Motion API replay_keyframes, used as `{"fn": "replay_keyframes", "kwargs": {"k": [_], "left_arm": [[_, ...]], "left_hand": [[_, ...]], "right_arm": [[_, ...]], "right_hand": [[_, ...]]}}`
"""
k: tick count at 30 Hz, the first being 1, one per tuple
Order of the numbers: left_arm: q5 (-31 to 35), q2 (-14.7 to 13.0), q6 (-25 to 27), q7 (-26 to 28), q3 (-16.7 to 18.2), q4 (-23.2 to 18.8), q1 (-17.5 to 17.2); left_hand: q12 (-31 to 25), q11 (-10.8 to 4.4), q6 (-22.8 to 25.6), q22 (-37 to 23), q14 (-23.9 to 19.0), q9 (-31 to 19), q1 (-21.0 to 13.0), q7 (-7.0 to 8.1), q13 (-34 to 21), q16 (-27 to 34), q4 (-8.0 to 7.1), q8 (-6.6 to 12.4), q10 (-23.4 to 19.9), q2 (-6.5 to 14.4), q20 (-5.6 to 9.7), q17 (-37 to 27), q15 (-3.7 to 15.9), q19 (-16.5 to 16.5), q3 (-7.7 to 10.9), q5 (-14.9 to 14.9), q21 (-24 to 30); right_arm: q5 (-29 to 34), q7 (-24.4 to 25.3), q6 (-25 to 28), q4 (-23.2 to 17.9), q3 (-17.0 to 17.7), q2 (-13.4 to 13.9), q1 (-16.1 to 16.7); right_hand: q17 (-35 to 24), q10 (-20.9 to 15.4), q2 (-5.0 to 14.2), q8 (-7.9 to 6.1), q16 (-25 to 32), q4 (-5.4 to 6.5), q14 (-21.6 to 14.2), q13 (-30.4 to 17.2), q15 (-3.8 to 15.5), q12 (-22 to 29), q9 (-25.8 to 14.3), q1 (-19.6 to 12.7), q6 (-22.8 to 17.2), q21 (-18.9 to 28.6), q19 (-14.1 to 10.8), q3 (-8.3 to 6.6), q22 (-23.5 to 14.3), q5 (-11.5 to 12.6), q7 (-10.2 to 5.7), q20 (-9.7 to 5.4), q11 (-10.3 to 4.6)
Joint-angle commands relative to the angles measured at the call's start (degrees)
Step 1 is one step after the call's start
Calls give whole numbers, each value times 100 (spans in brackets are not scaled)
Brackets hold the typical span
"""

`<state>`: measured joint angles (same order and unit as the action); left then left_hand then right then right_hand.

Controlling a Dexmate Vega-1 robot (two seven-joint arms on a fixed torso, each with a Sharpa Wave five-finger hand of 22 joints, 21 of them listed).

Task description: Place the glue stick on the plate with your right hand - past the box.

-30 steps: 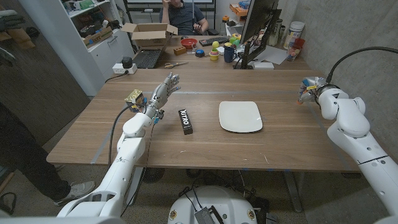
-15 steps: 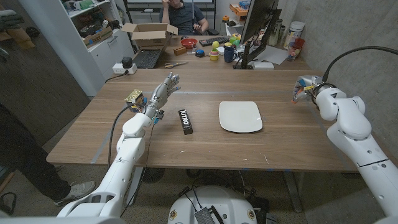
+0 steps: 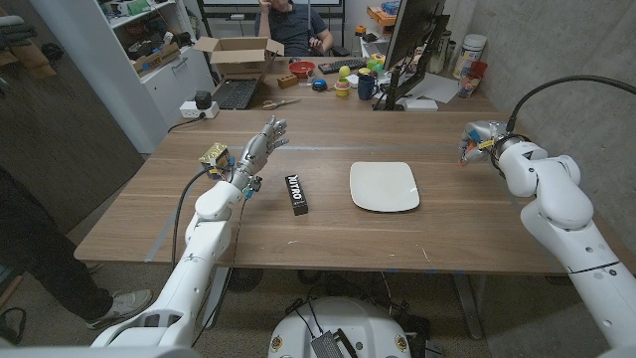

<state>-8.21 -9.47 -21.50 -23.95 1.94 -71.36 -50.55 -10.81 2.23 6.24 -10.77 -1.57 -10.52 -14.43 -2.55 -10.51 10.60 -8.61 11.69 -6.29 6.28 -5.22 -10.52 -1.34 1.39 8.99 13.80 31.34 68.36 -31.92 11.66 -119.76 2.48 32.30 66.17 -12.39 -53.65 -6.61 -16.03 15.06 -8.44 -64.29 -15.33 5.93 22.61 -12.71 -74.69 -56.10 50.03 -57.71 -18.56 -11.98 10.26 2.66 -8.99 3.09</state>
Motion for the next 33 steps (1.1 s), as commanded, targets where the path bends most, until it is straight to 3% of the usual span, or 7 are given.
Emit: {"fn": "replay_keyframes", "kwargs": {"k": [1,18,33], "left_arm": [[-58,-23,11,-21,-1,-72,-55],[-164,-31,-80,-107,66,11,-76],[-236,-28,-138,-249,148,157,-25]], "left_hand": [[-16,2,-29,-24,37,-32,38,20,-23,23,6,-8,-4,-12,0,-11,14,28,-36,56,-13],[-19,-12,-37,-24,39,-32,39,18,-23,25,11,-9,-6,-7,-2,-10,11,38,-52,67,-17],[-19,8,-30,-24,38,-31,40,16,-22,27,14,-5,-5,-1,7,-10,9,36,-66,76,-25]], "right_arm": [[151,-13,-307,-164,5,-213,57],[406,-132,-598,-479,-178,-508,46],[550,-161,-682,-482,-400,-787,-23]], "right_hand": [[-11,-83,1509,11,28,9,-671,-9,705,-12,-25,-1548,-48,28,-22,23,5,19,1,-449,25],[-8,-82,1512,37,17,14,-683,-15,701,-37,-42,-1561,-65,46,-17,40,17,20,-1,-450,24],[-7,-105,1511,67,8,19,-696,-33,703,-48,-59,-1570,-72,62,-6,59,26,19,2,-450,32]]}}
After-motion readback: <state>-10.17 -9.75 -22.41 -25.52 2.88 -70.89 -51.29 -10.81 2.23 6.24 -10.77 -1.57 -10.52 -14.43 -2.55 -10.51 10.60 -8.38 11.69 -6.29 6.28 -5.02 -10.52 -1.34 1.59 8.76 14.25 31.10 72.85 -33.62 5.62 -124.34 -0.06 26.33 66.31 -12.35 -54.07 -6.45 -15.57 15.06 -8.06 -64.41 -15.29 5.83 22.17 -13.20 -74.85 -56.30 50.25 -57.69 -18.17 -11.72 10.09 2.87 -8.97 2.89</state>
